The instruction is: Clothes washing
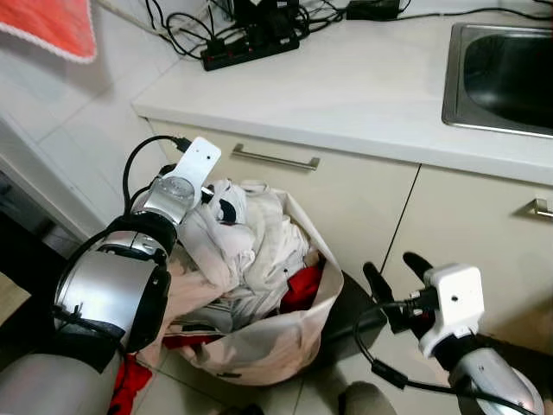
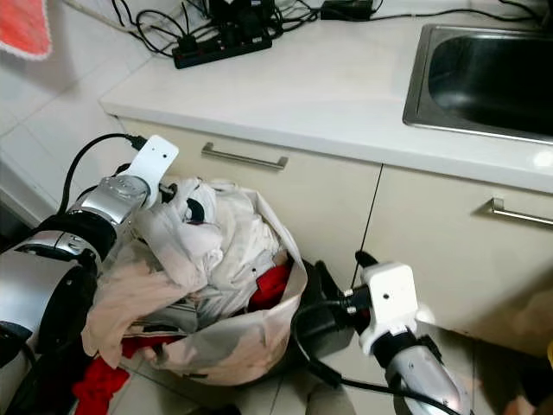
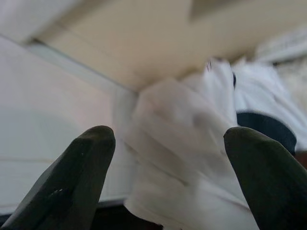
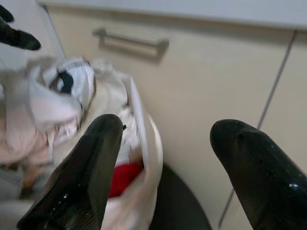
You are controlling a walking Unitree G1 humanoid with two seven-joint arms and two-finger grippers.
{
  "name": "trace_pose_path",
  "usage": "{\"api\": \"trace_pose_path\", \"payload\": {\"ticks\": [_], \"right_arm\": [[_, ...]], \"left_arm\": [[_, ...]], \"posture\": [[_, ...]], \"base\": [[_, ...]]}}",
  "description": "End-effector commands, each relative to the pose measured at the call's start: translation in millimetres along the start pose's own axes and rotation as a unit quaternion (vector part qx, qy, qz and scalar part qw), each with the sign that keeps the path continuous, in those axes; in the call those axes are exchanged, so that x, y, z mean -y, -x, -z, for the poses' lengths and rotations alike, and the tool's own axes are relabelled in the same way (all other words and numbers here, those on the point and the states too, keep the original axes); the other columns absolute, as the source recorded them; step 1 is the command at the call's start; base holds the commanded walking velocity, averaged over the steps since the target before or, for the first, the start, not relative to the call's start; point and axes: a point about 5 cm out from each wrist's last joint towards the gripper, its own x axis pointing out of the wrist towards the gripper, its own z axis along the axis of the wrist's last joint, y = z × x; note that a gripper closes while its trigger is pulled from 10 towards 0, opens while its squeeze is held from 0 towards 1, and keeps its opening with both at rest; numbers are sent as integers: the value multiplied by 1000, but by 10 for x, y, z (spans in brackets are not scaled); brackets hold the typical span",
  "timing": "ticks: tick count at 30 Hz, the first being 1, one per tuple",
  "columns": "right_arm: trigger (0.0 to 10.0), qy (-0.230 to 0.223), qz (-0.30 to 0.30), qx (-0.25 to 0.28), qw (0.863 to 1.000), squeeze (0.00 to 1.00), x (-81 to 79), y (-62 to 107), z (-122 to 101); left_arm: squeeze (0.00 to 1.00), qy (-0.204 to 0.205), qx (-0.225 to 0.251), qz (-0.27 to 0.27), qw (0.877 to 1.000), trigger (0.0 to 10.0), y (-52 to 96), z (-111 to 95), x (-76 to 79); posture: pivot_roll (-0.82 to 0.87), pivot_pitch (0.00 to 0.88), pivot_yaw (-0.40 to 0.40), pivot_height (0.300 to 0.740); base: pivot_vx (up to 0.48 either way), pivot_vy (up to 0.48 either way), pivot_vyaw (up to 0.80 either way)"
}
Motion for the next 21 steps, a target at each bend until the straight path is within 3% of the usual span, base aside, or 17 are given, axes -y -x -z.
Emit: {"api": "trace_pose_path", "payload": {"ticks": [1, 7, 12, 15, 21], "right_arm": [[10000, -8, -6, 0, 1000, 0, -45, 40, -31], [10000, -22, -8, -16, 1000, 0, -149, 140, -15], [10000, -25, -4, -19, 999, 0, -147, 166, -24], [10000, -28, 3, -29, 999, 0, -133, 225, -7], [10000, -30, 4, -34, 999, 0, -157, 260, -18]], "left_arm": [[0, 9, -23, -1, 1000, 10000, -3, 110, -32], [0, 34, -59, 8, 998, 10000, -5, 211, 21], [0, 44, -71, 13, 996, 10000, -7, 256, 58], [0, 91, -83, 24, 992, 10000, -11, 321, 136], [0, 110, -120, 17, 987, 10000, -6, 469, 193]], "posture": [[-446, 193, 158, 736], [-454, 228, 175, 736], [-463, 237, 180, 736], [-475, 249, 184, 736], [-493, 260, 185, 736]], "base": [[0, 0, 0], [0, 0, 0], [0, 0, 0], [0, 0, 0], [0, 0, 0]]}}
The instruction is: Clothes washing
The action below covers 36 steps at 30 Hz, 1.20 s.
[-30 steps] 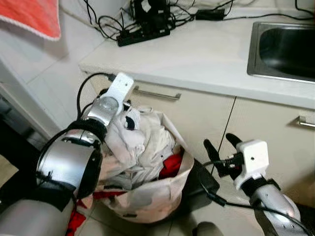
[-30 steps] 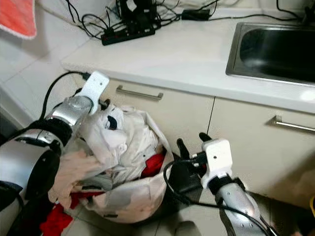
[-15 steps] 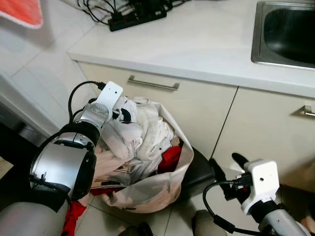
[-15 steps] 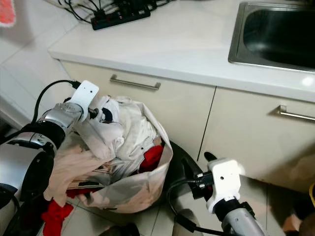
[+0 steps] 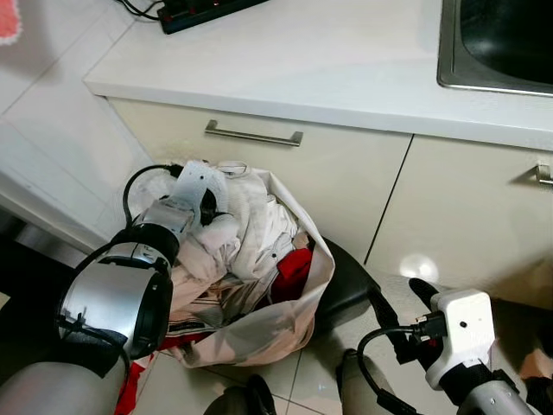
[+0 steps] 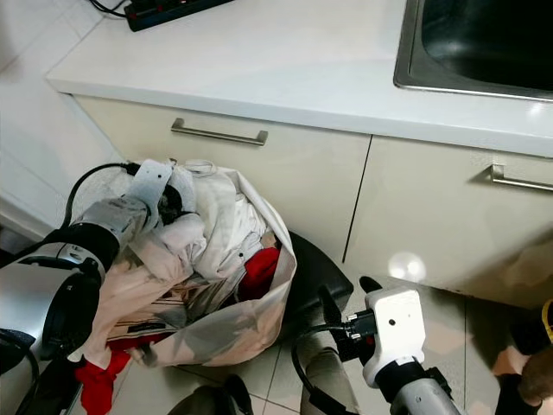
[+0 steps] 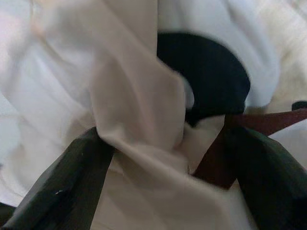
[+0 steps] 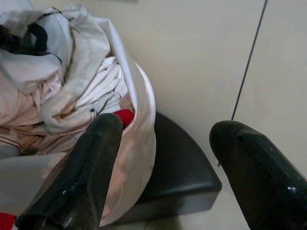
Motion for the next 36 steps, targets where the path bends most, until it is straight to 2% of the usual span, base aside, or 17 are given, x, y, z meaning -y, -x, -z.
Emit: {"api": "trace_pose_path", "payload": {"ticks": [1, 2, 3, 5, 9, 14, 17, 21, 24, 29, 31, 33, 34, 35, 36], "right_arm": [[10000, -7, -7, 5, 1000, 0, -43, 25, -50], [10000, -7, -7, 5, 1000, 0, -44, 25, -52], [10000, -6, -7, 4, 1000, 0, -43, 26, -53], [10000, -6, -5, 3, 1000, 0, -40, 29, -58], [10000, -7, 0, 3, 1000, 0, -37, 32, -65], [10000, -10, 2, 4, 1000, 0, -42, 23, -75], [10000, -10, 2, 5, 1000, 0, -42, 1, -85], [10000, -12, 1, 4, 1000, 0, -52, 4, -82], [10000, -14, 0, 1, 1000, 0, -63, 11, -82], [10000, -18, 2, -1, 1000, 0, -61, 11, -76], [10000, -19, 2, 1, 1000, 0, -49, -12, -76], [10000, -18, 3, 3, 1000, 0, -36, -38, -80], [10000, -20, 4, 7, 1000, 0, -30, -55, -87], [10000, -20, 4, 7, 1000, 0, -30, -55, -87], [10000, -21, 4, 8, 1000, 0, -27, -69, -89]], "left_arm": [[0, 13, -27, -5, 1000, 10000, -22, 143, -22], [0, 14, -28, -4, 1000, 10000, -23, 145, -18], [0, 20, -29, -4, 999, 0, -24, 153, -13], [0, 27, -30, -3, 999, 0, -26, 162, -3], [0, 14, -26, -3, 1000, 0, -27, 152, 7], [0, 10, -14, 20, 1000, 0, -26, 105, 103], [0, -11, -4, 16, 1000, 0, -23, 73, 95], [0, 2, 1, 16, 1000, 0, -18, 47, 86], [0, 34, -3, 23, 999, 0, -17, 51, 100], [0, 65, 1, 28, 997, 0, -19, 45, 131], [0, 110, 18, 39, 993, 0, -7, -32, 168], [0, 134, 34, 43, 989, 0, 8, -110, 182], [0, 169, 50, 48, 983, 0, 29, -202, 193], [0, 169, 50, 48, 983, 0, 29, -202, 193], [0, 190, 61, 51, 978, 0, 43, -259, 192]], "posture": [[-496, 262, 186, 736], [-496, 262, 186, 736], [-496, 262, 186, 736], [-504, 261, 190, 736], [-507, 263, 191, 736], [-506, 264, 191, 736], [-502, 262, 193, 736], [-498, 265, 193, 736], [-498, 276, 191, 736], [-503, 273, 191, 736], [-499, 265, 191, 736], [-495, 258, 190, 736], [-491, 253, 190, 736], [-491, 253, 190, 736], [-485, 244, 188, 736]], "base": [[0, 0, 0], [0, 0, 0], [0, 0, 0], [0, 0, 0], [0, 0, 0], [0, 0, 0], [0, 0, 0], [0, 0, 0], [0, 0, 0], [0, 0, 0], [0, 0, 0], [0, 0, 0], [0, 0, 0], [0, 0, 0], [0, 0, 0]]}}
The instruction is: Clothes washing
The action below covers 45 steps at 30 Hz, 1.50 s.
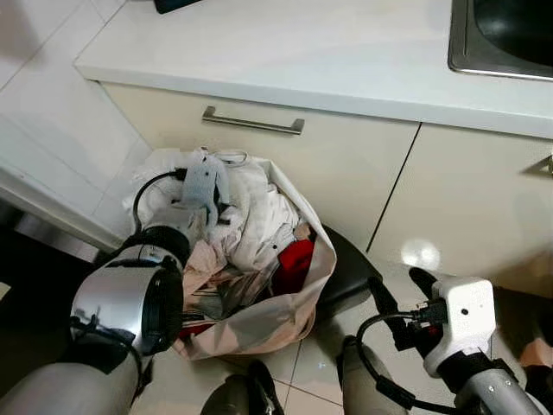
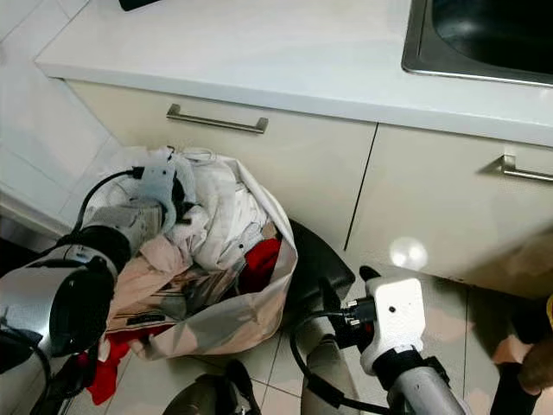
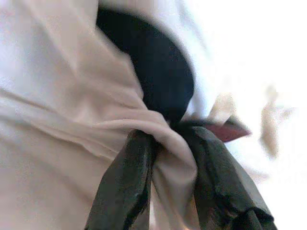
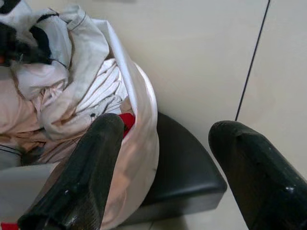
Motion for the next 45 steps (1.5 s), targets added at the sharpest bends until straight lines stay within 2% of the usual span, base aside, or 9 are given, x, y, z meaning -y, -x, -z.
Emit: {"api": "trace_pose_path", "payload": {"ticks": [1, 7, 14, 17, 21, 26, 33, 39, 45], "right_arm": [[10000, -10, -1, -8, 1000, 0, -8, -8, 39], [10000, -9, -13, 1, 1000, 0, 2, -141, 28], [10000, -9, -26, 9, 1000, 0, 5, -250, 15], [10000, -7, -32, 12, 999, 0, 9, -314, 19], [10000, -4, -40, 20, 999, 0, 27, -422, 1], [10000, 2, -50, 29, 998, 0, 50, -544, -15], [10000, 4, -60, 44, 997, 0, 65, -767, -57], [10000, 4, -55, 50, 997, 0, 89, -933, -68], [10000, -9, -46, 70, 996, 0, 164, -1123, -159]], "left_arm": [[0, 35, 20, -3, 999, 0, 15, -92, -14], [0, 109, 62, 7, 992, 0, 62, -320, -22], [0, 106, 95, 19, 990, 0, 106, -489, -22], [0, 114, 126, 41, 985, 0, 153, -648, 17], [0, 73, 184, 64, 978, 0, 262, -940, 76], [0, 74, 239, 92, 964, 0, 407, -1241, 101], [0, 50, 335, 66, 939, 0, 724, -1722, -172], [0, 35, 372, 26, 927, 0, 899, -1897, -439], [0, 32, 430, -15, 902, 0, 1218, -2121, -844]], "posture": [[-478, 239, 187, 736], [-449, 203, 172, 736], [-424, 171, 156, 736], [-417, 153, 152, 736], [-397, 108, 138, 736], [-382, 72, 130, 736], [-340, 0, 126, 736], [-307, 0, 121, 736], [-255, 0, 100, 736]], "base": [[0, 0, 0], [0, 0, 0], [0, 0, 0], [0, 0, 0], [0, 0, 0], [0, 0, 0], [0, 0, 0], [0, 0, 0], [0, 0, 475]]}}
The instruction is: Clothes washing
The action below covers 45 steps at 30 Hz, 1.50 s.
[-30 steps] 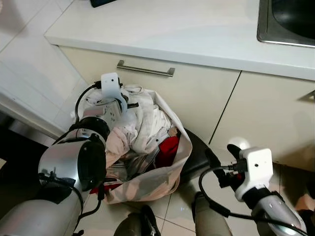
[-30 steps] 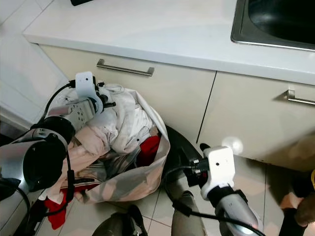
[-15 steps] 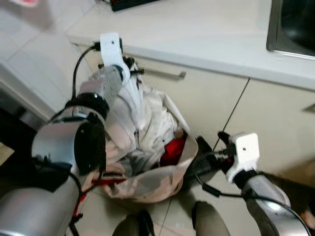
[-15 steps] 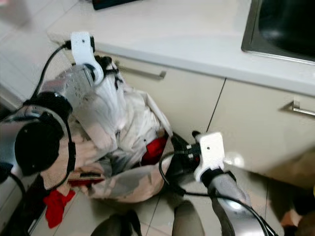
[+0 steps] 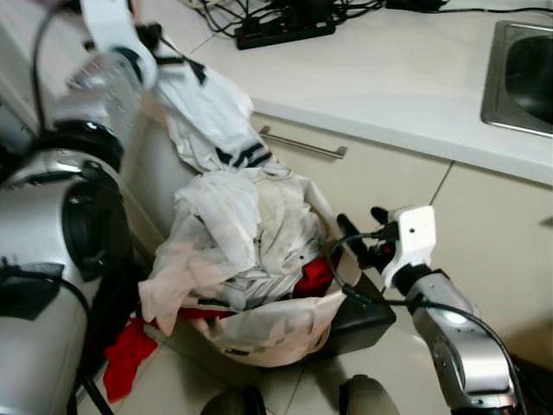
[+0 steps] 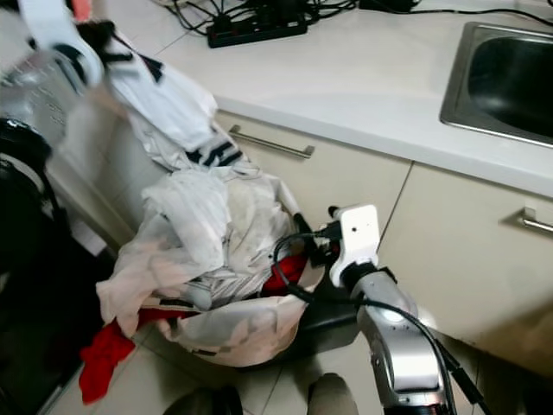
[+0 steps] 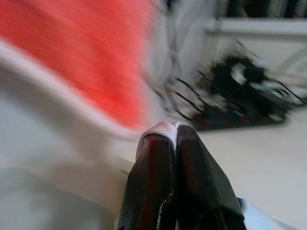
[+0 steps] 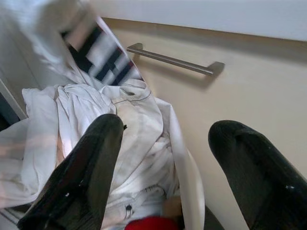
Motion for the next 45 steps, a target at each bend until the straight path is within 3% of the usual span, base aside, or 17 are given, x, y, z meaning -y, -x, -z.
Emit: {"api": "trace_pose_path", "payload": {"ticks": [1, 4, 5, 7, 9, 10, 11, 15, 20, 22, 23, 25, 30, 34, 35, 40, 45], "right_arm": [[10000, -6, -6, 7, 1000, 0, -11, -58, -8], [10000, -4, -12, 11, 1000, 0, -20, -112, -20], [10000, -3, -19, 14, 1000, 0, -34, -162, -30], [10000, -3, -21, 15, 1000, 0, -39, -177, -34], [10000, -1, -29, 20, 999, 0, -47, -235, -42], [10000, -1, -29, 20, 999, 0, -47, -235, -42], [10000, -1, -32, 22, 999, 0, -41, -266, -40], [10000, 1, -43, 24, 999, 0, -43, -331, -38], [10000, 2, -54, 26, 998, 0, -75, -395, -48], [10000, 4, -62, 32, 998, 0, -83, -456, -69], [10000, 4, -62, 32, 998, 0, -83, -456, -69], [10000, 3, -68, 35, 997, 0, -81, -504, -82], [10000, 0, -80, 33, 996, 0, -105, -554, -66], [10000, 0, -90, 34, 995, 0, -137, -600, -69], [10000, -1, -94, 35, 995, 0, -153, -633, -76], [10000, -11, -99, 45, 994, 0, -162, -687, -98], [10000, 0, -84, 40, 996, 0, -137, -728, -93]], "left_arm": [[0, -11, 55, -16, 998, 0, 31, -334, -164], [0, -19, 63, -24, 998, 0, 64, -380, -273], [0, -22, 66, -36, 997, 0, 103, -392, -394], [0, -21, 67, -39, 997, 0, 116, -392, -434], [0, -17, 60, -50, 997, 0, 187, -334, -618], [0, -17, 60, -50, 997, 0, 187, -334, -618], [0, -24, 56, -58, 996, 0, 231, -292, -719], [0, -36, 31, -66, 997, 0, 322, -105, -874], [0, -48, 14, -78, 996, 0, 400, 123, -945], [0, -50, 2, -71, 996, 0, 484, 355, -915], [0, -50, 2, -71, 996, 0, 484, 355, -915], [0, -42, -9, -75, 996, 0, 657, 593, -849], [0, -49, -21, -88, 995, 0, 854, 838, -715], [0, -52, -36, -74, 995, 0, 962, 1038, -466], [0, -52, -45, -59, 996, 0, 1029, 1127, -279], [0, -67, -78, -29, 994, 0, 1148, 1285, -45], [0, -97, -81, -20, 992, 0, 1169, 1332, -4]], "posture": [[-255, 0, 100, 736], [-234, 0, 89, 736], [-216, 0, 82, 736], [-216, 0, 82, 736], [-198, 0, 74, 736], [-198, 0, 74, 736], [-177, 0, 64, 736], [-135, 0, 41, 736], [-107, 0, 28, 736], [-86, 0, 21, 736], [-86, 0, 21, 736], [-60, 0, 6, 736], [-25, 0, -18, 736], [-10, 0, -30, 736], [4, 0, -41, 736], [16, 0, -53, 736], [15, 0, -49, 736]], "base": [[0, 0, 800], [0, 0, 794], [0, 0, 794], [0, 0, 794], [0, 0, 791], [0, 0, 788], [0, 0, 794], [0, 0, 788], [0, 0, 788], [0, 0, 788], [0, 0, 788], [0, 0, 781], [0, 0, 781], [0, 0, 780], [0, 0, 781], [0, 0, 775], [0, 0, 299]]}}
